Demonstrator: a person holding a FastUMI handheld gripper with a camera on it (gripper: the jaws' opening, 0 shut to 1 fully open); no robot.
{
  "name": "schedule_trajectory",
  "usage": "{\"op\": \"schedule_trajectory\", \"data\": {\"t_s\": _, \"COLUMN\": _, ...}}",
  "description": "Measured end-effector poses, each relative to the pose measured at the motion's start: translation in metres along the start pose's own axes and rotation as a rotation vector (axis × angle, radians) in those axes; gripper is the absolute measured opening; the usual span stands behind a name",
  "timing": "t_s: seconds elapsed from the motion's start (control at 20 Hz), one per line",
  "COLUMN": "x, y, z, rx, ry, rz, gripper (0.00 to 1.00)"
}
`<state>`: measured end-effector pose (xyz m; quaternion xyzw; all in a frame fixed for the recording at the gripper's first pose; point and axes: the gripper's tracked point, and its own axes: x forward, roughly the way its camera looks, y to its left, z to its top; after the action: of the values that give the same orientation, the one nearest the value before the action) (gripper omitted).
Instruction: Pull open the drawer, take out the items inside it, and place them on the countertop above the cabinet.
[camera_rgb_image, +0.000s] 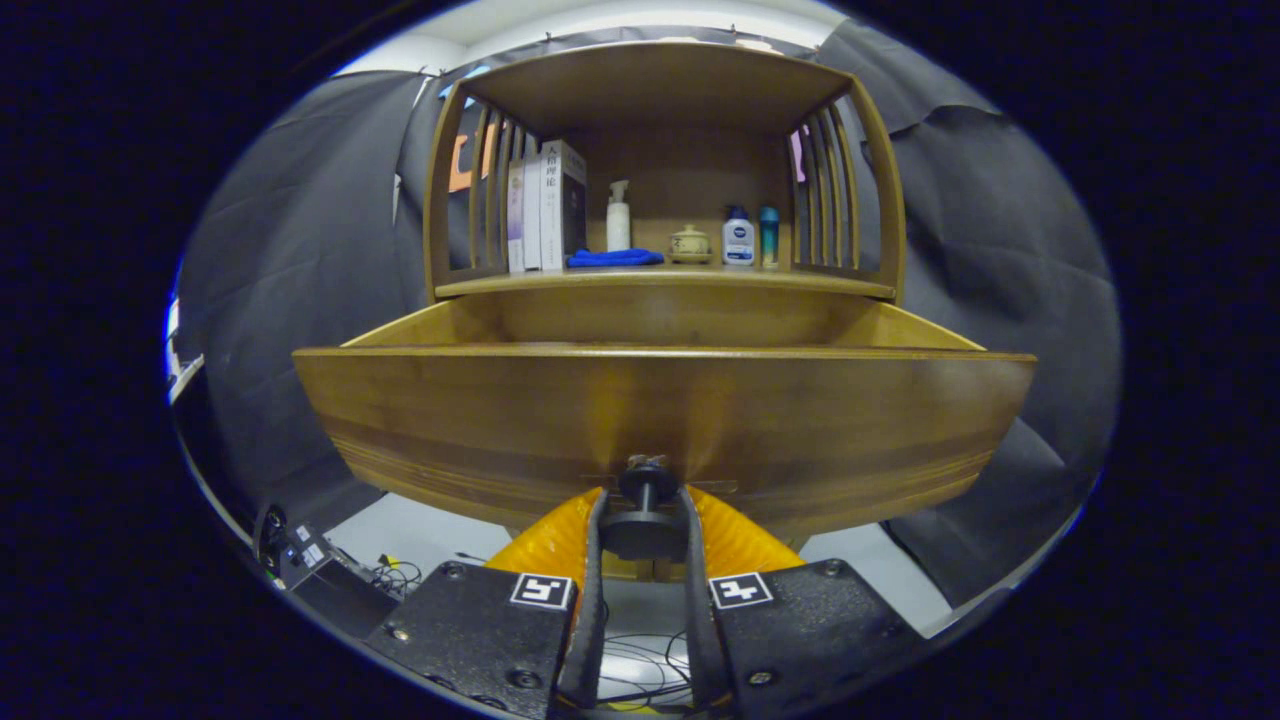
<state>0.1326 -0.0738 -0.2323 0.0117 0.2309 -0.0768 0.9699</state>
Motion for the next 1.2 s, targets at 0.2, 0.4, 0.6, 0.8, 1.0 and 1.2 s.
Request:
{"op": "schedule_trajectory", "data": {"t_s": 0.2, "x": -0.003, "y": 0.001, "z": 0.002, "rx": 0.021, "ry": 0.031, "rz": 0.020, "gripper": 0.46}}
{"op": "schedule_trajectory", "data": {"t_s": 0.4, "x": -0.020, "y": 0.009, "z": 0.020, "rx": 0.070, "ry": 0.021, "rz": 0.074, "gripper": 0.63}}
{"op": "schedule_trajectory", "data": {"t_s": 0.6, "x": -0.050, "y": 0.023, "z": 0.036, "rx": 0.061, "ry": 0.010, "rz": 0.138, "gripper": 0.81}}
{"op": "schedule_trajectory", "data": {"t_s": 0.8, "x": -0.069, "y": 0.048, "z": 0.071, "rx": 0.061, "ry": -0.011, "rz": 0.221, "gripper": 0.97}}
{"op": "schedule_trajectory", "data": {"t_s": 1.0, "x": -0.067, "y": 0.069, "z": 0.100, "rx": -0.002, "ry": -0.025, "rz": 0.262, "gripper": 0.98}}
{"op": "schedule_trajectory", "data": {"t_s": 1.2, "x": -0.041, "y": 0.074, "z": 0.117, "rx": -0.014, "ry": 0.064, "rz": 0.253, "gripper": 0.98}}
